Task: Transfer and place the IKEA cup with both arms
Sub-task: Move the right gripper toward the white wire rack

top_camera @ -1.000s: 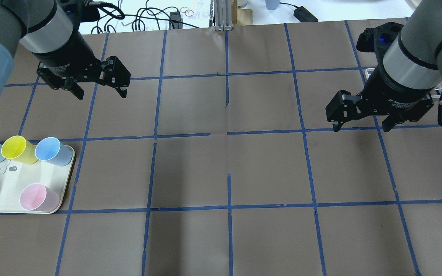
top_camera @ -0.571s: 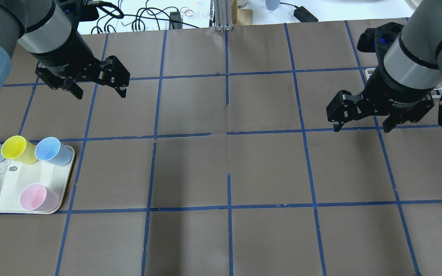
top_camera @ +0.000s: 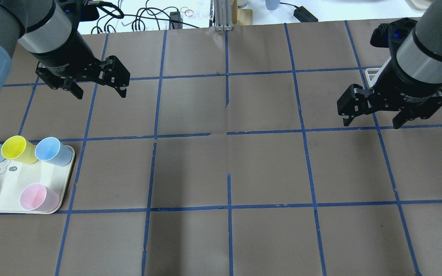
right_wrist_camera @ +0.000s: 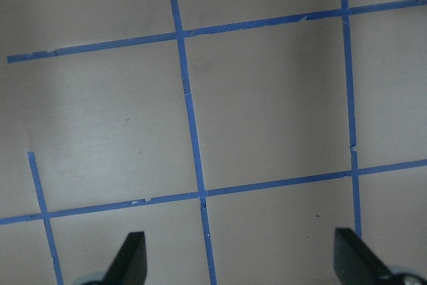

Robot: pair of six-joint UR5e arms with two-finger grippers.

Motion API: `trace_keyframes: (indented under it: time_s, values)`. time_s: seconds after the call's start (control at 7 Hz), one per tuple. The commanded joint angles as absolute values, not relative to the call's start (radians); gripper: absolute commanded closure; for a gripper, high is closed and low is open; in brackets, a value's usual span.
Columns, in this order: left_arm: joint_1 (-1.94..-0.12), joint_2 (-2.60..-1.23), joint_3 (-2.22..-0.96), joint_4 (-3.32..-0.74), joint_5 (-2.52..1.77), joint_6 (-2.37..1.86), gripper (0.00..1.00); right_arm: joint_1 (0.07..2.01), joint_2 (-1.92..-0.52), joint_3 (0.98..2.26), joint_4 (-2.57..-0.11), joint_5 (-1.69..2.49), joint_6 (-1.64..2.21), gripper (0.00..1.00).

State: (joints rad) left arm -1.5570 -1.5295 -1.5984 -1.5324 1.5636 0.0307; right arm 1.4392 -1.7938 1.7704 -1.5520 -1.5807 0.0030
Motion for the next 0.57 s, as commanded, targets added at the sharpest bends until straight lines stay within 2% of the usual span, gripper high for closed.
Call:
trace_keyframes:
  time_s: [0.0,0.43]
  values:
    - [-1.557,-1.531,-1.598,-1.532,1.563,0.031,0.00,1.305,-1.764,1.766,-1.601,-1.580,-0.187,0.00]
    - [-1.555,-1.529,-1.600,-1.532,1.562,0.029,0.00,1.131,-1.675,1.766,-1.751,-1.578,-0.492,0.00]
